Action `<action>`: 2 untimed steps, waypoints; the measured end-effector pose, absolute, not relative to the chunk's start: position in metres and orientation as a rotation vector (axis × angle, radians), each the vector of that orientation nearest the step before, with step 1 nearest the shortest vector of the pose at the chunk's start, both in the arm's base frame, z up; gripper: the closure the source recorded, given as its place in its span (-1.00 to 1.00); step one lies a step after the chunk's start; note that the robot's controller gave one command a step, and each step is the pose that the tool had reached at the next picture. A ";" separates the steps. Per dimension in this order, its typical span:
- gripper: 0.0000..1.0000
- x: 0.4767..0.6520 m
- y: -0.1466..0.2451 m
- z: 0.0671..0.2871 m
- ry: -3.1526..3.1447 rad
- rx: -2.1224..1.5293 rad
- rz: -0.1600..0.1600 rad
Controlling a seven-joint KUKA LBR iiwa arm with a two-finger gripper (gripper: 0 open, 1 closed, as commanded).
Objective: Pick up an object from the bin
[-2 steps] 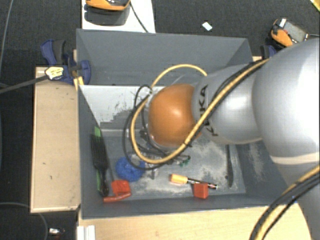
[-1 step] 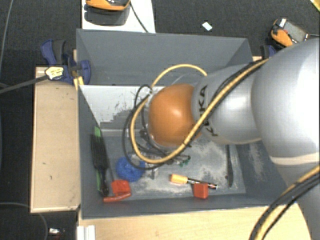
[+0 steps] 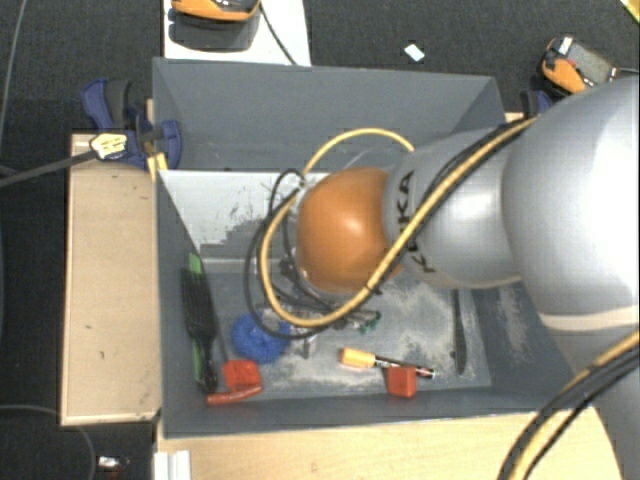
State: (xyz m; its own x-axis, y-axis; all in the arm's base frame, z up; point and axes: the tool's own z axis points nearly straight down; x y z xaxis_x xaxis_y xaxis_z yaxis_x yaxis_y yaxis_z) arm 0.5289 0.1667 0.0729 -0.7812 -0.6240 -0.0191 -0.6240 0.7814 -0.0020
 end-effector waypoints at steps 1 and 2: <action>1.00 0.529 0.167 0.073 2.950 -1.027 0.007; 1.00 0.529 0.167 0.073 2.945 -1.041 0.007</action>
Offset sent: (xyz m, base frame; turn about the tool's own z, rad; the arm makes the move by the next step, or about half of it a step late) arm 0.0000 0.0000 0.0000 0.0000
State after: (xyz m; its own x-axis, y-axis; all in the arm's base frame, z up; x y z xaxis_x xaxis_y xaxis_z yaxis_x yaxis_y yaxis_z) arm 0.5290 0.1666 0.0729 -0.7775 -0.6286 -0.0186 -0.6286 0.7777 -0.0021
